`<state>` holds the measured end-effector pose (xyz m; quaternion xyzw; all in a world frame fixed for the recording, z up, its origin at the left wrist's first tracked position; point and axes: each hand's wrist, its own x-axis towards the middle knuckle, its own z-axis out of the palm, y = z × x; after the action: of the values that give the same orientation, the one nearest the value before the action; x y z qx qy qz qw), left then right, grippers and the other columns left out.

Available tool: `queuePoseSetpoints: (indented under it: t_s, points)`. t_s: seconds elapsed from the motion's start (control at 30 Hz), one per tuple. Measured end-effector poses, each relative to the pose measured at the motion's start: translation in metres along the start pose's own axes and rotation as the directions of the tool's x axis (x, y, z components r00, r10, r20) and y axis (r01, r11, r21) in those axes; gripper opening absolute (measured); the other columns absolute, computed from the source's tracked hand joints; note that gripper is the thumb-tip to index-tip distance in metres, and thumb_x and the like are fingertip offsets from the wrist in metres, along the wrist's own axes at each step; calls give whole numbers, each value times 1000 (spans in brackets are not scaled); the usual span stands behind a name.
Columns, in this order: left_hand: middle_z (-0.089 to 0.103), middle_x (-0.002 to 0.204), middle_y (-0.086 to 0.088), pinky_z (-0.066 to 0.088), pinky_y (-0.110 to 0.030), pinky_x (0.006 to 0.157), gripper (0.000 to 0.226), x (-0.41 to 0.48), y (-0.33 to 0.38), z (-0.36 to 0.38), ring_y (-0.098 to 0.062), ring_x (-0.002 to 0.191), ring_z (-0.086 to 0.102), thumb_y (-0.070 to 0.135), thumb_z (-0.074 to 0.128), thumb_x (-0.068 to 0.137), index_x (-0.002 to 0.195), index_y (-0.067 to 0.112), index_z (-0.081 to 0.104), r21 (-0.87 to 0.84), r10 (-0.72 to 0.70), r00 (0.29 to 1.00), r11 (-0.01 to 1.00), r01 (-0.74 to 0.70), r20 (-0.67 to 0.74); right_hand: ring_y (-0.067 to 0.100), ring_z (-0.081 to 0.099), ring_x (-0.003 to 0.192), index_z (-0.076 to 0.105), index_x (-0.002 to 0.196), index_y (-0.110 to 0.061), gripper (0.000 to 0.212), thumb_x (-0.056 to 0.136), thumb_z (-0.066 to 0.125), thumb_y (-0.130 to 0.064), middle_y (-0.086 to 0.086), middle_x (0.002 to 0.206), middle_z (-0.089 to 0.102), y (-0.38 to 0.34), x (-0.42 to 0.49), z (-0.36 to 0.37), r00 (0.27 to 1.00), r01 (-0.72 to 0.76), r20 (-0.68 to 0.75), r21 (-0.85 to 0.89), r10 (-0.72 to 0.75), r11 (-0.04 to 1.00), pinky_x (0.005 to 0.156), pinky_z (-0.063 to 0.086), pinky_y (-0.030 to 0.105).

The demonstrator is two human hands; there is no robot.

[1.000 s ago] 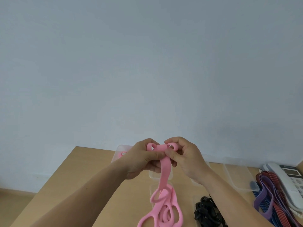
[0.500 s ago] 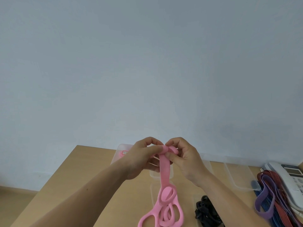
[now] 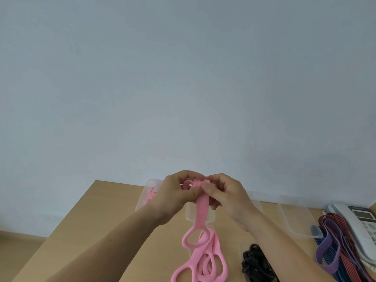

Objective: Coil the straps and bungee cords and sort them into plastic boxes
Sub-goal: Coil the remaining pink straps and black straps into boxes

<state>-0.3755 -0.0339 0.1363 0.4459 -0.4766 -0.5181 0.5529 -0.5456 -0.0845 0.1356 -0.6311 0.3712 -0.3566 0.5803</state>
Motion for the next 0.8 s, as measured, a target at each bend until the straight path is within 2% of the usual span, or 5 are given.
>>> queuePoseSetpoints:
  t_s: [0.17,0.37,0.5,0.63,0.8]
  points:
    - [68,109,-18,60,-43,82,52,-1,2,-1,-36,96,72,14,79,79,126,12,57,34,-101,995,994,100,8,17,59,62,70,102,-15,12,89,71,-13,4,77,68,-2,1,1,997,72,-33,-52,-74,996,55,49,27]
    - [75,95,-17,61,-39,74,27,-4,6,-4,-31,91,74,7,72,89,109,-6,59,94,-166,984,983,160,59,7,62,64,72,102,-20,19,86,74,-10,-5,78,70,-4,-4,-2,995,90,-27,-105,-93,990,61,51,20]
    - [72,86,-14,61,-43,76,30,-3,7,-6,-30,80,71,6,76,83,106,-4,60,85,-220,973,973,214,65,10,60,75,71,96,-29,22,83,78,-13,5,88,71,-6,-5,-2,988,140,-27,-212,-149,967,77,55,31]
    - [68,88,-15,59,-38,74,31,-1,12,-7,-32,86,71,19,74,73,98,2,66,-43,-265,953,961,274,147,9,57,74,68,97,-29,26,82,79,-12,-5,83,67,-3,-5,1,983,168,-31,-273,-183,947,70,49,21]
    - [70,87,-17,59,-40,72,29,1,6,-6,-36,84,72,11,77,83,103,-4,64,-93,-259,965,960,262,44,8,60,76,66,93,-29,27,80,78,-8,-2,88,68,1,-3,5,984,172,-16,-231,-180,958,71,52,24]
